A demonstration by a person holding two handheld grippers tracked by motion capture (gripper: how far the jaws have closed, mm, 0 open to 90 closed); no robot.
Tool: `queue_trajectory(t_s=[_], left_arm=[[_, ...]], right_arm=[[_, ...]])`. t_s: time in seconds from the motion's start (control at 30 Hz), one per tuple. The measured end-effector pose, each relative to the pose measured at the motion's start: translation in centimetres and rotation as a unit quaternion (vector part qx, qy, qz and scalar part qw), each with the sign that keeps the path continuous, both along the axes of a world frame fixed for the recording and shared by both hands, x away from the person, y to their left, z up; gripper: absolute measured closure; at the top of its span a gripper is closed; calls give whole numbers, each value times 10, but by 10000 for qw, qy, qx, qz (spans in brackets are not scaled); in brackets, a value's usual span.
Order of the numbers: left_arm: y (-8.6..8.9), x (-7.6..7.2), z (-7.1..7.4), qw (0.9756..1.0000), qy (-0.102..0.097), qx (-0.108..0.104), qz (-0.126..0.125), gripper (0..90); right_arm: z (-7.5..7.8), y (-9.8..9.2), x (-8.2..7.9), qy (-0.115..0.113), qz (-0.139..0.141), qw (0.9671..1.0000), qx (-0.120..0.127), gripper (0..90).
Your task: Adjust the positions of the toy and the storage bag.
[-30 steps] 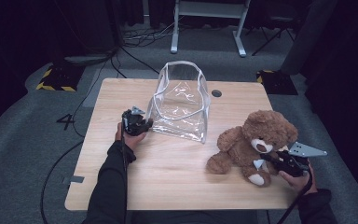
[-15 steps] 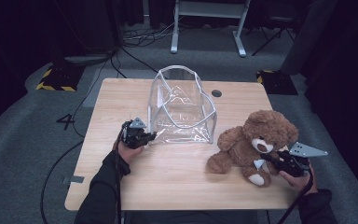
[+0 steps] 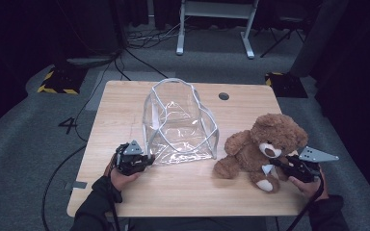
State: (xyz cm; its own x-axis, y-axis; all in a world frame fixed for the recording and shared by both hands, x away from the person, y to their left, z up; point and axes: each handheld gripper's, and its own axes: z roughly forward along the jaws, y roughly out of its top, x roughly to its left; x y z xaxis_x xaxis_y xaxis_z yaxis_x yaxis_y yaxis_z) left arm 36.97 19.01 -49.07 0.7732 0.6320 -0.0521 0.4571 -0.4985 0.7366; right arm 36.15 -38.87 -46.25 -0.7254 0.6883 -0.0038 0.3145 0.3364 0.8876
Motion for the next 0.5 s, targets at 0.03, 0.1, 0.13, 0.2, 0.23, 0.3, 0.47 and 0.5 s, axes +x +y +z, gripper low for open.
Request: queue_trajectory(t_s=[0.03,0.1,0.13,0.2,0.23,0.3,0.47,0.5], left_arm=[[1,-3,1,10000,-12,7,53,653],[5,-7,4,9999,1,-40,132,540],[7,-9,4,9998,22,-79,185,485],[15,-14,7,9991,6,-199,364,391],[19,-16,8,9985,-60,-234,501,345],[27,-15,10,9969,-162,-307,712,328],[42,1,14,9899,-201,-534,1296,301],[43,7,15,9887,-216,-539,1385,301]], right_arm=[[0,0,0,1,0,10000,2,706],[1,0,0,7,11,10000,1,706],[1,0,0,7,15,10000,-5,706],[1,1,0,-5,31,10000,-6,707],[1,1,0,-7,34,10000,-4,708],[2,2,0,-8,39,10000,-5,709],[2,3,0,-10,63,10000,7,709],[2,3,0,-13,64,10000,3,709]])
